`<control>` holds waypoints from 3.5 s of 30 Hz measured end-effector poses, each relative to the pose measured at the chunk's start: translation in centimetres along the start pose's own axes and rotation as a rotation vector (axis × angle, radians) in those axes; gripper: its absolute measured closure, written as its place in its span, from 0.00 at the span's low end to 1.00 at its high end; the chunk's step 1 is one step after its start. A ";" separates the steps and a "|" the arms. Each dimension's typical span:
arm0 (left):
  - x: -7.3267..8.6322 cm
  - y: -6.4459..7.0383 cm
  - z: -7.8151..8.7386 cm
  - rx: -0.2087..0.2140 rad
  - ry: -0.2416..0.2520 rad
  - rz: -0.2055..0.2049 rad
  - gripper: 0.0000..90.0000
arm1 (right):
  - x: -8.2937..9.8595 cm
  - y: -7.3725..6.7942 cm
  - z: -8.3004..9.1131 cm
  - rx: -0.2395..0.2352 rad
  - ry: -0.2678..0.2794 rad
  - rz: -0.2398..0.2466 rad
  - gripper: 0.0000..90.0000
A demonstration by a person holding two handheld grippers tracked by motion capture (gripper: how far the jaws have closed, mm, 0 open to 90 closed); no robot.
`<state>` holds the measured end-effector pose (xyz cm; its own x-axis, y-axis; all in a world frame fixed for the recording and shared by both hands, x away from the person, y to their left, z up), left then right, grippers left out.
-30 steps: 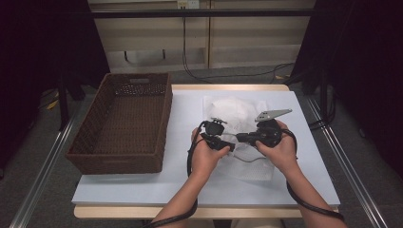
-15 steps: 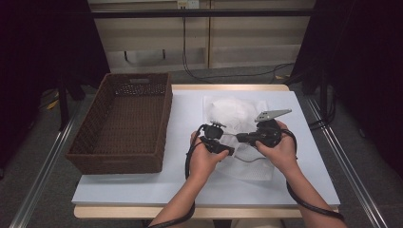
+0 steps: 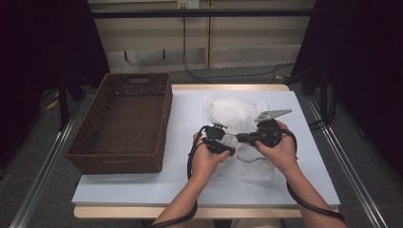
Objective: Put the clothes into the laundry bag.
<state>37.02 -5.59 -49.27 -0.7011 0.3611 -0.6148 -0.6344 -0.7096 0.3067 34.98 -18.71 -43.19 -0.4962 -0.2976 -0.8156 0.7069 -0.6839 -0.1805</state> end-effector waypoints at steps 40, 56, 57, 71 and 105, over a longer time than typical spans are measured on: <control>-2.8 -0.8 -0.4 -0.072 0.122 0.075 0.96 | -0.3 -0.1 0.4 0.002 0.012 0.000 1.00; -2.8 -1.9 -0.9 -0.097 0.151 0.051 0.85 | 0.3 -0.1 -0.4 -0.007 -0.017 -0.003 1.00; -2.7 -1.9 -0.9 -0.093 0.146 0.050 0.82 | 0.3 -0.1 -0.4 -0.006 -0.019 -0.003 1.00; -1.2 -1.1 1.1 -0.044 0.083 -0.027 0.40 | 0.4 0.0 -0.4 -0.006 -0.017 -0.008 1.00; 3.3 -0.6 0.5 -0.170 -0.038 -0.246 0.34 | 0.4 -0.1 -0.5 -0.003 -0.026 -0.012 1.00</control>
<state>34.86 -3.68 -51.12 -0.5472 0.5548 -0.6267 -0.7253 -0.6880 0.0242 34.95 -18.42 -43.76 -0.5177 -0.3065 -0.7988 0.7020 -0.6859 -0.1918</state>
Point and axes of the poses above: each handheld gripper's, and its own axes: z roughly backward along the jaws, x roughly out of its underside, y roughly to its right, the point moved 5 cm from there along -z, roughly forward along the jaws, and after that the axes turned 4 degrees about y, right-handed, at the moved point
